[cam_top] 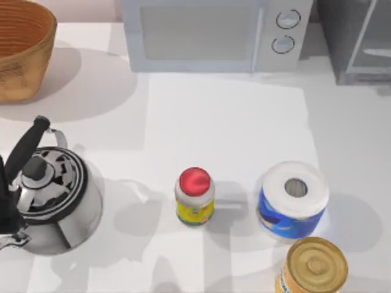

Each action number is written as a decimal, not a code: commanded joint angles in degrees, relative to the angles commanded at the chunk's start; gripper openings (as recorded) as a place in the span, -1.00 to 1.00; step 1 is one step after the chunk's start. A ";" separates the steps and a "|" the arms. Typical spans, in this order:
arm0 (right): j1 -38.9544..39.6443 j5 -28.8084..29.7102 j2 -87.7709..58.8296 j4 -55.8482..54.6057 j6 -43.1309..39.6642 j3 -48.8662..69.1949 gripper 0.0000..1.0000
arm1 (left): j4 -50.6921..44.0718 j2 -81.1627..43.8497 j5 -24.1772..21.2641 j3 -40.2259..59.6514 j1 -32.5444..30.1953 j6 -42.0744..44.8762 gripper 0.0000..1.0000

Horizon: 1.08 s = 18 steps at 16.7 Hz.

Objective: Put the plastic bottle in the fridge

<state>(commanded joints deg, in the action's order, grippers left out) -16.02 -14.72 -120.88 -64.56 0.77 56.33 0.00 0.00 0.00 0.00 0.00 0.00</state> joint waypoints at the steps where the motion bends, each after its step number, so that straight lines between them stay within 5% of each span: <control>1: 0.00 0.00 0.00 0.00 0.00 0.00 -0.98 | 0.00 0.00 0.00 0.00 0.00 0.00 1.00; 18: 3.13 3.06 -15.23 14.07 -0.04 28.76 -0.98 | 0.00 0.00 0.00 0.00 0.00 0.00 1.00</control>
<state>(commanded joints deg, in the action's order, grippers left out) -12.89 -11.66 -136.12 -50.50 0.73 85.10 0.00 0.00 0.00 0.00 0.00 0.00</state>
